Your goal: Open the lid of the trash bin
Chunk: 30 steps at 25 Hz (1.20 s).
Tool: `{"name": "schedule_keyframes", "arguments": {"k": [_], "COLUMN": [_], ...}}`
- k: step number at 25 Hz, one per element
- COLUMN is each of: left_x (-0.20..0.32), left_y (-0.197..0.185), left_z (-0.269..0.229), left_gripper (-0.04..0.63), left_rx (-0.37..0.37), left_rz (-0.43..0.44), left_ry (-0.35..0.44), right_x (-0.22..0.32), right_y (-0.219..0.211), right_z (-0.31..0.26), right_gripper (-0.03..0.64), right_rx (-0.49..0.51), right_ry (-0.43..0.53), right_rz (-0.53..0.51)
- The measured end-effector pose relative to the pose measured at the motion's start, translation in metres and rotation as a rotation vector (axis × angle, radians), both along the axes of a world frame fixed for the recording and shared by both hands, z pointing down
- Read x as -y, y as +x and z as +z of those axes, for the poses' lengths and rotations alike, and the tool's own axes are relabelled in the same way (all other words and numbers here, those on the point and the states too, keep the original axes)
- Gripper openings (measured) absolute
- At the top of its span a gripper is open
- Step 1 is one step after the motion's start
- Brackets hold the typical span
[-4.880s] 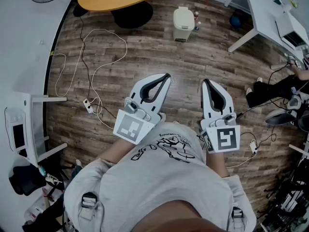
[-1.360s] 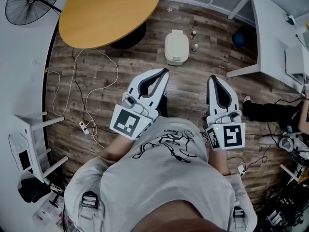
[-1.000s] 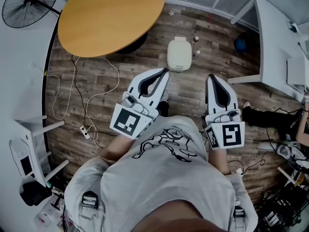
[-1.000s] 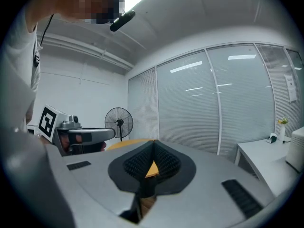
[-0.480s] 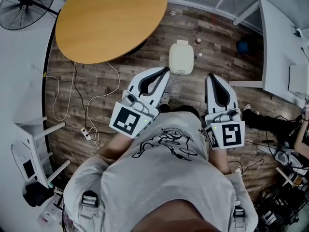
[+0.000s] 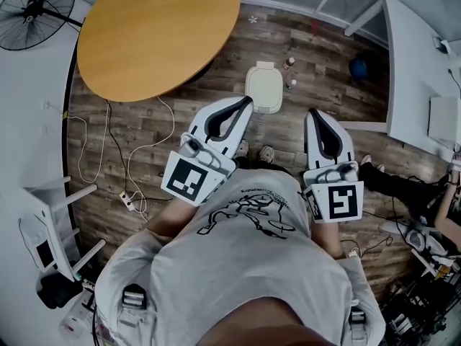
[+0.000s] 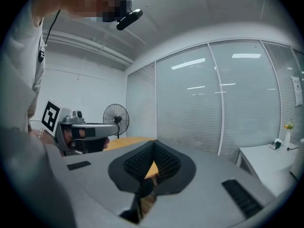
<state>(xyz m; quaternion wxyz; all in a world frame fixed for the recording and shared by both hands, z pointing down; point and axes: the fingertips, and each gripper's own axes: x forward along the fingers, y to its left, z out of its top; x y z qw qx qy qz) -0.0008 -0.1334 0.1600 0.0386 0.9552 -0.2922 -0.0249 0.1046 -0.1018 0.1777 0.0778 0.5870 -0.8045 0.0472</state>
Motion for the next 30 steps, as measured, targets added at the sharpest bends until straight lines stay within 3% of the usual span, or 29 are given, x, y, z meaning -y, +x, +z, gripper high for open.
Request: {"name": "schedule_keyframes", "arguments": {"k": [13, 30], "left_x": [0.013, 0.015], "left_y": [0.024, 0.036], "left_z": [0.019, 0.112], "left_gripper": [0.017, 0.017], "left_rx": [0.064, 0.157], "left_rz": [0.005, 0.085], "left_ry": [-0.039, -0.146], "right_x": [0.011, 0.015], "right_y": [0.028, 0.022], "right_z": [0.013, 0.104], "right_gripper": [0.008, 0.012], "right_rx": [-0.020, -0.023], "right_ry": [-0.015, -0.180], "right_rz": [0.000, -0.019]}}
